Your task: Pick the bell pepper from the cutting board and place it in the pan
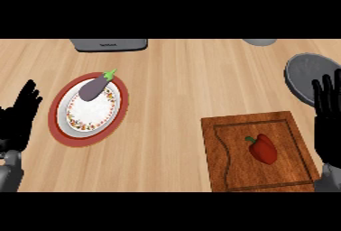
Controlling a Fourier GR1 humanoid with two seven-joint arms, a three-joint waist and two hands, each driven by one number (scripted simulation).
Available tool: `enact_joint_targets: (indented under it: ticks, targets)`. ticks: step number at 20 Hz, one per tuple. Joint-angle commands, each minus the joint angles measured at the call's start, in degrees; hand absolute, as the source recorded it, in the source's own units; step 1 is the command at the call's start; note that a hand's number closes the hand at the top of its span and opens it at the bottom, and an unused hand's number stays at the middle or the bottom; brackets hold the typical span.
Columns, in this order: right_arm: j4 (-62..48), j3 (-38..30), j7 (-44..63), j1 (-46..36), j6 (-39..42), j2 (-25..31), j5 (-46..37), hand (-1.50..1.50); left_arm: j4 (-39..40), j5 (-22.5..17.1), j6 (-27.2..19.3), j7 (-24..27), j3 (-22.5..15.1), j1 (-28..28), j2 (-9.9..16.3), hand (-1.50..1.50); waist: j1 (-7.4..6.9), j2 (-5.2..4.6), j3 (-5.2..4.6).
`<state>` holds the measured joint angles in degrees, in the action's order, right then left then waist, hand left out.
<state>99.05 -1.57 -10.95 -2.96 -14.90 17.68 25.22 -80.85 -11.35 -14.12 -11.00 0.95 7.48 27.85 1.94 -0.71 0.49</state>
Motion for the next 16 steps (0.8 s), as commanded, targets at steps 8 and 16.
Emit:
enact_joint_targets:
  ticks: [8, 16]
  targets:
    - [-5.0, 9.9, 0.3, -8.0, 36.3, 18.6, 0.5, 1.50, -8.1, -1.1, 5.6, 12.0, -12.6, 2.6, -13.7, 0.00, -3.79, -0.34, -0.45]
    - [-18.3, 2.9, -21.1, -10.6, 63.3, 31.4, -5.6, -1.50, -8.6, 1.7, 4.4, 16.7, -16.5, -1.2, -17.2, 0.00, -3.66, 0.13, -0.18]
